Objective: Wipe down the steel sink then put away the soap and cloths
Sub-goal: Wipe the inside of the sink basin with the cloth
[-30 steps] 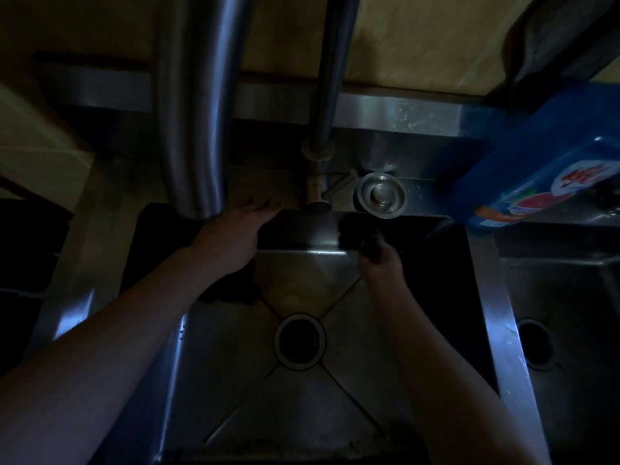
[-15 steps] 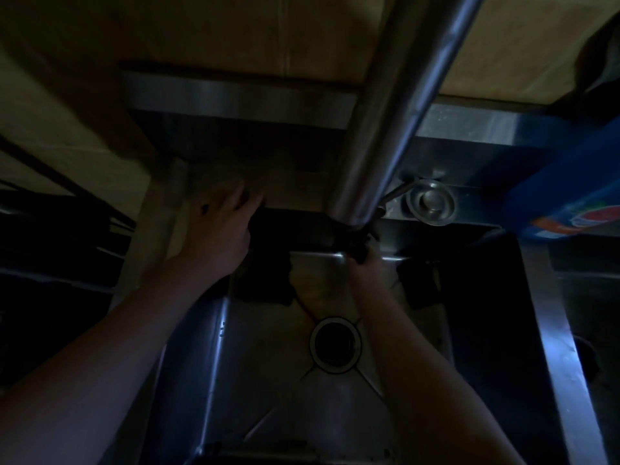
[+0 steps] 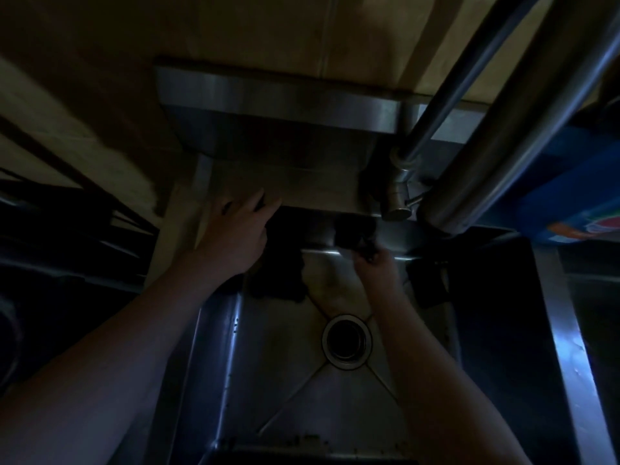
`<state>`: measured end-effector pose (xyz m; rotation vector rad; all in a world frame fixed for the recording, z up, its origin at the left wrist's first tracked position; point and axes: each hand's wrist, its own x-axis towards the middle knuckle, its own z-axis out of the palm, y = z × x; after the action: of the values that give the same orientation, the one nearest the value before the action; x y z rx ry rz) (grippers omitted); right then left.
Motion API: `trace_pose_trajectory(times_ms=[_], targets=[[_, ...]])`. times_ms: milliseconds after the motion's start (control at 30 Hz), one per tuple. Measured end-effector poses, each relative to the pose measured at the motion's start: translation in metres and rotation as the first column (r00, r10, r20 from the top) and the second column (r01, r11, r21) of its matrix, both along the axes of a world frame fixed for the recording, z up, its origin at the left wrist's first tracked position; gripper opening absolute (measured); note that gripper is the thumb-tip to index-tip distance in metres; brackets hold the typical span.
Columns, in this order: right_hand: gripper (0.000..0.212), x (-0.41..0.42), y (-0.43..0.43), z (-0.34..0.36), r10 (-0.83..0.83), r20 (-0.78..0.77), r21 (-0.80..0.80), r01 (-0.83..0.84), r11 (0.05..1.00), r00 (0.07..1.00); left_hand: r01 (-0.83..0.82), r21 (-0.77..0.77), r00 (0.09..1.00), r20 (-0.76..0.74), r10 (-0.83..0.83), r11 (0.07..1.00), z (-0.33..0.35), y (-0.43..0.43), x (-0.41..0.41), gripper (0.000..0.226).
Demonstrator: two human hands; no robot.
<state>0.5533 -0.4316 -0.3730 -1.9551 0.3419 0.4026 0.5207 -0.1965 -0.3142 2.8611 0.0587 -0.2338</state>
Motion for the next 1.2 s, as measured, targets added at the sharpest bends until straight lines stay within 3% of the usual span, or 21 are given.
trace_pose_trajectory(times_ms=[167, 267, 367, 467, 600, 667, 800, 933, 1200], targets=[[0.031, 0.009, -0.058, 0.01, -0.026, 0.036, -0.159, 0.031, 0.987, 0.999, -0.007, 0.024, 1.0, 0.01, 0.006, 1.0, 0.003, 0.004, -0.01, 0.059], [0.033, 0.001, -0.069, 0.023, -0.017, 0.022, -0.092, 0.019, 0.996, 1.0, -0.017, 0.063, 1.0, 0.009, 0.017, 0.998, 0.003, 0.007, -0.019, 0.059], [0.018, -0.002, -0.072, 0.029, -0.15, -0.128, 0.247, 0.178, 0.952, 0.98, -0.036, 0.07, 0.999, 0.002, 0.036, 0.997, 0.005, 0.009, -0.033, 0.059], [0.015, -0.016, -0.07, 0.036, -0.187, -0.278, 0.526, 0.312, 0.791, 0.942, -0.037, 0.086, 0.999, -0.008, 0.038, 0.996, 0.009, 0.012, -0.052, 0.059], [0.023, -0.045, -0.069, 0.041, -0.175, -0.436, 0.684, 0.452, 0.573, 0.883, -0.074, 0.064, 0.997, 0.015, 0.073, 0.995, 0.019, 0.012, -0.082, 0.058], [0.025, -0.056, -0.069, 0.046, -0.162, -0.434, 0.705, 0.446, 0.552, 0.886, -0.113, 0.035, 0.993, 0.019, 0.112, 0.993, 0.025, 0.009, -0.098, 0.058], [0.042, -0.079, -0.071, 0.061, -0.087, -0.414, 0.741, 0.391, 0.546, 0.906, -0.139, 0.005, 0.99, 0.031, 0.139, 0.99, 0.035, 0.002, -0.127, 0.058], [0.026, -0.1, -0.073, 0.074, -0.028, -0.361, 0.761, 0.312, 0.569, 0.932, -0.184, -0.053, 0.983, 0.004, 0.184, 0.981, 0.043, -0.005, -0.154, 0.057], [0.029, -0.131, -0.084, 0.086, 0.031, -0.336, 0.73, 0.239, 0.64, 0.941, -0.25, -0.017, 0.968, -0.024, 0.249, 0.968, 0.055, -0.016, -0.197, 0.053]])
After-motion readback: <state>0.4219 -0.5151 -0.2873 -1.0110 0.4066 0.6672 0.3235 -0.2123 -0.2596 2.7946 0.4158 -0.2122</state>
